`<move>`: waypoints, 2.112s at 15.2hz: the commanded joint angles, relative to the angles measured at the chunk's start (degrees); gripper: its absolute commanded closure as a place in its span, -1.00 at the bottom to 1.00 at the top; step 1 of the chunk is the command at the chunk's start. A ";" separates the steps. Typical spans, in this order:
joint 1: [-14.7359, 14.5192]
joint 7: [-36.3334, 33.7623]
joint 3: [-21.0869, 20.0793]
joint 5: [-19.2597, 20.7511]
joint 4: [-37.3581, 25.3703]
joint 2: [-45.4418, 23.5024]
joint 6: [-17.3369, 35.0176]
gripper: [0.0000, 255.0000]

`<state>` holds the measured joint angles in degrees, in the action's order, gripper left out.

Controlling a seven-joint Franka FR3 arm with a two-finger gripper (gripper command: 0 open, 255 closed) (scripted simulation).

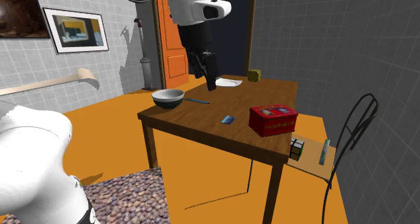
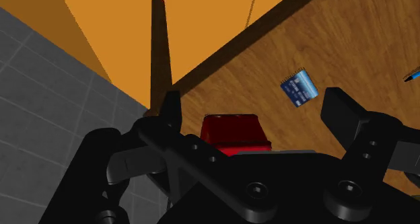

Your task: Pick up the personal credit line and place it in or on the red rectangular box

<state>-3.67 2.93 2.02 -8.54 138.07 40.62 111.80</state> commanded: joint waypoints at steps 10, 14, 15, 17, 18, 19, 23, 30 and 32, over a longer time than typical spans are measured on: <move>-8.16 13.38 -0.36 -5.26 4.72 -15.64 27.17 -1.00; -11.85 19.59 0.05 -8.64 3.47 -23.34 35.83 -1.00; -12.82 21.35 0.19 -9.71 2.92 -25.35 37.82 -1.00; -14.80 25.19 0.48 -12.23 1.54 -29.43 41.54 -1.00; -15.79 27.29 0.62 -13.69 0.70 -31.50 43.26 -1.00; -16.77 29.52 0.73 -15.30 -0.23 -33.57 44.88 -1.00; -19.54 39.67 0.03 -23.10 -4.91 -41.90 50.26 -1.00; -19.58 51.01 -3.66 -32.11 -12.03 -52.23 55.16 -1.00; -19.39 51.82 -4.20 -33.03 -13.11 -53.98 55.89 -1.00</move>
<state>-23.17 54.25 -1.90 -41.06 125.62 -12.39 167.31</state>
